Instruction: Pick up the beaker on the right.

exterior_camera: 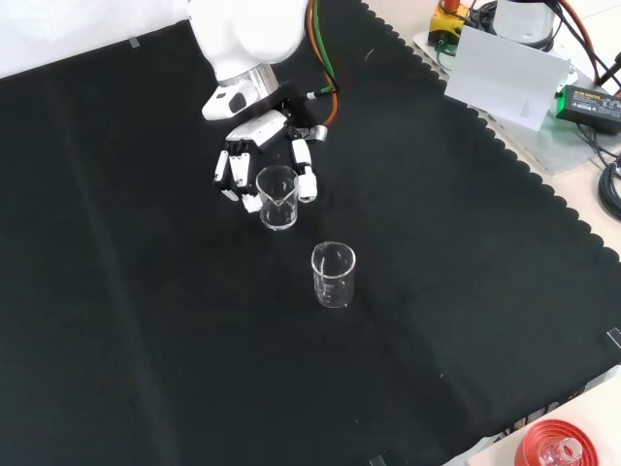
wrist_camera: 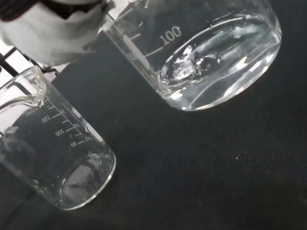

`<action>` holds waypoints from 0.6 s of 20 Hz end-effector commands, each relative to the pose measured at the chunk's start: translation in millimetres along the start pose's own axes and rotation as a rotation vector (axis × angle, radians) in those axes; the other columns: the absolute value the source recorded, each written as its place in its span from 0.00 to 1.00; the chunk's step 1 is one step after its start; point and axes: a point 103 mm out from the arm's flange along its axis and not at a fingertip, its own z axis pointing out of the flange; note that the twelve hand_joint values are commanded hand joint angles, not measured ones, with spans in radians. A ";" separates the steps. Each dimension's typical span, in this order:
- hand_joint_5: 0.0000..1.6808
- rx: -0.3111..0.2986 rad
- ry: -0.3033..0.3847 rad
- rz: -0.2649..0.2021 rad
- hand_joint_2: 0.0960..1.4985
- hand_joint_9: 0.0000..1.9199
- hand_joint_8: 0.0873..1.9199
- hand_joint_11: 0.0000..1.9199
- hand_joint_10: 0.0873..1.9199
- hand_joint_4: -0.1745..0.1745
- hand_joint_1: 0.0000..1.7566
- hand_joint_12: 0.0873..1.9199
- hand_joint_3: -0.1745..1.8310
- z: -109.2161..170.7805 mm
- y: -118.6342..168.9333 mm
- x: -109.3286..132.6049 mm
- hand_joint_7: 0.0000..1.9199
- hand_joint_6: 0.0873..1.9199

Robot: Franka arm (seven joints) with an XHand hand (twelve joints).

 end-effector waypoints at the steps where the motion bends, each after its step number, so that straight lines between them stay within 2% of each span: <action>1: 0.75 0.029 -0.043 -0.004 0.54 0.65 0.00 0.33 0.08 1.00 0.63 0.59 0.23 -10.6 -5.2 6.0 0.79 0.27; 9: 0.75 0.057 -0.065 -0.011 0.51 0.66 0.00 0.34 0.07 1.00 0.63 0.59 0.27 -23.4 -9.8 18.3 0.80 0.28; 12: 0.75 0.085 -0.096 -0.023 0.51 0.66 0.00 0.35 0.07 1.00 0.63 0.59 0.27 -19.4 -9.3 24.9 0.80 0.28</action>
